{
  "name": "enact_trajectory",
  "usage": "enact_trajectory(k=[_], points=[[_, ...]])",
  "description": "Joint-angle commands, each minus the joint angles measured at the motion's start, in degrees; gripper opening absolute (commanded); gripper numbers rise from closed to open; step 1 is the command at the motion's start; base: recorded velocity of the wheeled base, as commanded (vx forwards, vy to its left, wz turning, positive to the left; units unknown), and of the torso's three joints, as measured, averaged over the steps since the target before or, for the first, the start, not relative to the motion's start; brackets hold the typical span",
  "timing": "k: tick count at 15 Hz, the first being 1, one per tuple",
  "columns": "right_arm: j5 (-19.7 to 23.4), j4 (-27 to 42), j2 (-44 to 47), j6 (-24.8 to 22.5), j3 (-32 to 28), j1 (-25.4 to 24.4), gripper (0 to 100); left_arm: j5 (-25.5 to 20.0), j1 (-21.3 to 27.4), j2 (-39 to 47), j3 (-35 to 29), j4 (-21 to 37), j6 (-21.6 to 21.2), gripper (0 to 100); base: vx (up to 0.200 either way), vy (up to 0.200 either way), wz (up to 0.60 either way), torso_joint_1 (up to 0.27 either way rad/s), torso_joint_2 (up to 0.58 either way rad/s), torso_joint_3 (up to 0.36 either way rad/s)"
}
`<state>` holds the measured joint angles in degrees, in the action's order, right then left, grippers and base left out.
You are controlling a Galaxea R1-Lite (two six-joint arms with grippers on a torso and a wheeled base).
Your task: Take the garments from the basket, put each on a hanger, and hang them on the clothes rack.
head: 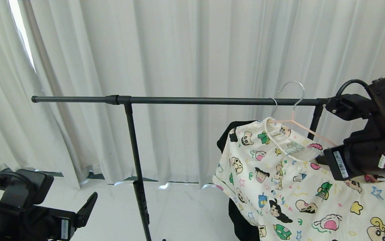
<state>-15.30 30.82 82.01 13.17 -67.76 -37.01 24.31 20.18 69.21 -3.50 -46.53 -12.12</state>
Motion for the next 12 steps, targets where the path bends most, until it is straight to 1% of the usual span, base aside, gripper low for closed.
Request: enact_trajectory(k=[1, 5, 8, 12], points=[[0.01, -0.06, 2.98, 0.02, -2.03, -1.66, 0, 0.04, -0.05, -0.04, 0.07, -0.05, 0.08, 100, 0.2, 0.0, 0.0, 0.002, 0.0, 0.012], [0.09, -0.14, 6.94, 0.11, -4.93, -4.91, 0, 0.04, 0.04, 0.14, 0.25, -0.05, 0.08, 100, 0.2, 0.0, 0.0, 0.002, 0.0, 0.001], [0.01, -0.5, 10.63, 0.46, -7.04, -5.7, 0, 0.04, 0.04, 0.14, 0.25, -0.05, -0.01, 100, 0.2, 0.0, 0.0, 0.002, 0.0, 0.004], [0.01, -0.5, 14.94, 0.46, -9.85, -5.62, 0, -0.14, 0.13, 0.32, 0.69, -0.05, 0.16, 100, 0.0, 0.0, 0.0, 0.0, 0.0, 0.0]])
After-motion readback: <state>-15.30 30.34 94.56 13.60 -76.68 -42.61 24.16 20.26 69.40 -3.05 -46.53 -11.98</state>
